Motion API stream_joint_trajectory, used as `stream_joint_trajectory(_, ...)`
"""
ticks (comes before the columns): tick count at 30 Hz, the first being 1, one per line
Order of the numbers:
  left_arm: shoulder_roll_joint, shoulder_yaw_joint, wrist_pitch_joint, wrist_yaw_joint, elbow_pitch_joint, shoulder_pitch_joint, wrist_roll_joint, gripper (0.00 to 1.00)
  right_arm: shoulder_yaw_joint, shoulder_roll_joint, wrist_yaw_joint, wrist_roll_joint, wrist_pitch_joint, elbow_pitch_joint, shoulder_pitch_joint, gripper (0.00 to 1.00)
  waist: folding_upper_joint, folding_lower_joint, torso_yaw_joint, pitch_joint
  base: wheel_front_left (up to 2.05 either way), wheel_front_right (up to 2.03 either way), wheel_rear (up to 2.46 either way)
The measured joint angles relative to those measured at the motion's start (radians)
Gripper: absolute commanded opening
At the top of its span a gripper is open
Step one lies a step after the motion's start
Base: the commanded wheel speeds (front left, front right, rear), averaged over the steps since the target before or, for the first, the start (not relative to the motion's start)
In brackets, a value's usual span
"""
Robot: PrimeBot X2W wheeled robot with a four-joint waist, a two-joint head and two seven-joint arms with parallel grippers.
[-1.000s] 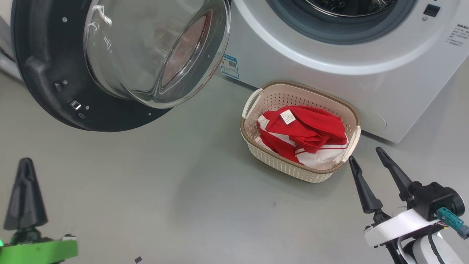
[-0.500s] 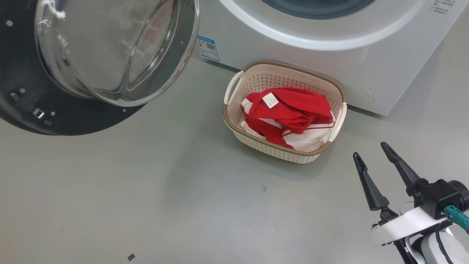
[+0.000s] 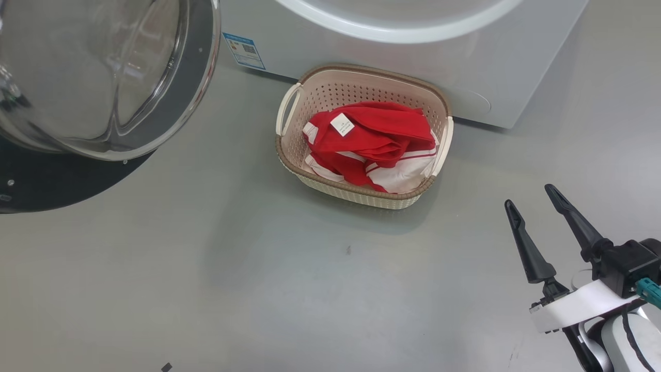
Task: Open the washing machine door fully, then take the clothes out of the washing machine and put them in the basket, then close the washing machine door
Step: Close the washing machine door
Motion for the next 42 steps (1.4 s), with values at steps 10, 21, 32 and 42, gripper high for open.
stream_joint_trajectory(10, 0.071, 0.117, 0.109, 0.035, 0.152, -0.122, -0.128, 0.0, -0.008, -0.001, 0.0, 0.002, 0.0, -0.003, -0.001, 1.0, 0.0, 0.0, -0.044, 0.018, 0.0, 0.0, 0.0)
stream_joint_trajectory(21, 0.118, 0.085, 0.172, 0.035, 0.354, -0.152, -0.117, 0.0, -0.008, -0.002, 0.0, 0.005, 0.0, -0.007, -0.006, 1.0, 0.0, 0.0, -0.053, 0.03, 0.0, 0.0, 0.0)
stream_joint_trajectory(32, 0.161, 0.05, 0.23, 0.035, 0.483, -0.224, -0.11, 0.0, -0.008, -0.002, 0.0, 0.005, 0.0, -0.007, -0.009, 1.0, 0.0, 0.0, -0.061, 0.033, 0.0, 0.0, 0.0)
stream_joint_trajectory(42, 0.189, 0.009, 0.304, 0.035, 0.54, -0.263, -0.108, 0.0, -0.007, -0.001, 0.0, 0.005, 0.0, -0.006, -0.01, 1.0, 0.0, 0.0, -0.06, 0.025, 0.0, 0.0, 0.0)
